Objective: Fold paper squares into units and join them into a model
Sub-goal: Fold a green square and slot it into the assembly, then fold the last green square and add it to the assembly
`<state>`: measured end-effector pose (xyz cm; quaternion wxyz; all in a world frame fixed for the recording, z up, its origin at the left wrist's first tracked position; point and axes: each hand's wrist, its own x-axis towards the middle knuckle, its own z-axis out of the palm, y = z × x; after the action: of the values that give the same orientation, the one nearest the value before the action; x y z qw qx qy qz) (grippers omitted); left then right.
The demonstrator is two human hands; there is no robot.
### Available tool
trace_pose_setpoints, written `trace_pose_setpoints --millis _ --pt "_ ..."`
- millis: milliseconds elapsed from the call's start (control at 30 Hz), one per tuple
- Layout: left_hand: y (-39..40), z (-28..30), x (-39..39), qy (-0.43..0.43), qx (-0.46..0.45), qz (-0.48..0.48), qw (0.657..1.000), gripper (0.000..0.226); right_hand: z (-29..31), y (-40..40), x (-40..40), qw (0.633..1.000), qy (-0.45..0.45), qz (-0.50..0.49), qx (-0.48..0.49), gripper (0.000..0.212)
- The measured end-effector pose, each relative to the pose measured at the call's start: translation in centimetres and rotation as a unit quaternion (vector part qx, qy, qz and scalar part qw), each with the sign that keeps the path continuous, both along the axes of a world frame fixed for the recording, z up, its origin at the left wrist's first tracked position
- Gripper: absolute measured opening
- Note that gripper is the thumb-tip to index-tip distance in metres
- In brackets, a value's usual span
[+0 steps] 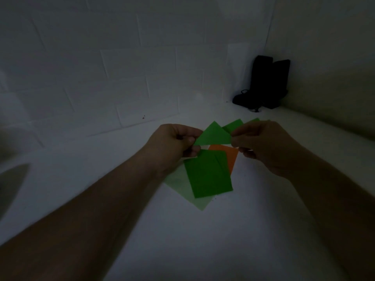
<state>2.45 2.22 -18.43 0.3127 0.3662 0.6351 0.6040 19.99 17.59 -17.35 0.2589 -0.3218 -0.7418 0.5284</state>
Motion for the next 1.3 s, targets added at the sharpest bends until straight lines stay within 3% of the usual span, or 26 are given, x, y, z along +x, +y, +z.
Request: trace_pose_setpoints --millis 133,300,467,633,733,967,1167,1300 --pt "-0.1 0.5 -0.6 -0.022 0.013 0.069 0.997 0.033 -0.1 0.4 0.1 1.000 0.007 -0.018 -0.022 0.011" --pt "-0.5 -0.3 -2.7 0.127 -0.049 0.147 0.980 0.039 -1.0 1.4 0.1 0.992 0.016 -0.110 0.055 0.010" --pt "-0.5 -0.5 -1.5 0.277 -0.154 0.026 0.948 0.010 -2.3 2.8 -0.7 0.964 -0.091 -0.146 0.201 0.017" --pt "-0.6 0.3 -1.5 0.371 -0.235 -0.100 0.893 0.066 -2.8 2.7 -1.6 0.948 -0.132 -0.147 0.249 0.020" --pt "-0.8 0.3 -1.7 0.425 -0.248 -0.128 0.861 0.074 -2.9 2.8 -1.4 0.943 -0.128 -0.149 0.268 0.022" --pt "-0.7 -0.2 -2.2 0.397 -0.212 -0.111 0.886 0.060 -2.5 2.9 -0.4 0.965 -0.051 -0.195 0.166 0.034" --pt "-0.9 -0.4 -2.2 0.339 -0.159 -0.099 0.922 0.043 -2.4 2.3 -0.4 0.973 0.000 -0.183 0.140 0.019" --pt "-0.8 -0.1 -2.2 0.200 -0.077 -0.096 0.972 0.023 -1.5 0.2 -1.0 0.985 0.038 -0.109 0.131 0.014"
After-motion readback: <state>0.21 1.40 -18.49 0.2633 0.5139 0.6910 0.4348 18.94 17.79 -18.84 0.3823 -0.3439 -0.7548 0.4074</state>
